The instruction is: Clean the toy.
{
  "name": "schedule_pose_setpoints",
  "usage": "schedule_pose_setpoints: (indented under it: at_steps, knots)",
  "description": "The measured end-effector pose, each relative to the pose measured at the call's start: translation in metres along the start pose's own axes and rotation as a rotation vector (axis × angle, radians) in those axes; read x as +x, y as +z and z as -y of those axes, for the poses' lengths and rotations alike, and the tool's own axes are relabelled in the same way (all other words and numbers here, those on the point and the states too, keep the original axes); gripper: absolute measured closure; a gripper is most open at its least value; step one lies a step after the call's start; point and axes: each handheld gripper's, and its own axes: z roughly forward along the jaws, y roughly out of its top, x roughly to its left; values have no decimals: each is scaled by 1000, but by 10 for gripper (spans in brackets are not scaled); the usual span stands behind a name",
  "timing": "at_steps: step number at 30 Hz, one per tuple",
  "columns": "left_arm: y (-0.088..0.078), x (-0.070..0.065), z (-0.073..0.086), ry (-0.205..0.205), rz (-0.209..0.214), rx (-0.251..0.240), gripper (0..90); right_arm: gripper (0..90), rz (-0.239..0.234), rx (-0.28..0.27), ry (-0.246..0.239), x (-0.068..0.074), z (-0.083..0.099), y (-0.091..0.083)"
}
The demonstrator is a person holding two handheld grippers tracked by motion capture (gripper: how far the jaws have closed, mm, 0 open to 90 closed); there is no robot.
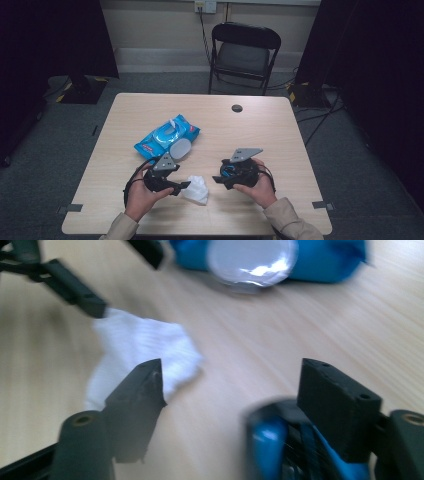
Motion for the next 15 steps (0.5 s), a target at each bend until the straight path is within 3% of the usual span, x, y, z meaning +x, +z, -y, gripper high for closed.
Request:
schedule_pose_setpoints:
  at_steps: [4,8,15]
  knots:
    - [5,-2,-1,14,18,7,271,201,66,57,43,-20,15,-7]
    - [9,-3,-3,13,30,11,273,183,98,103,42,-24,25,-2]
    - [15,-4,-2,20,43,21,272,189,92,141,48,-25,36,9]
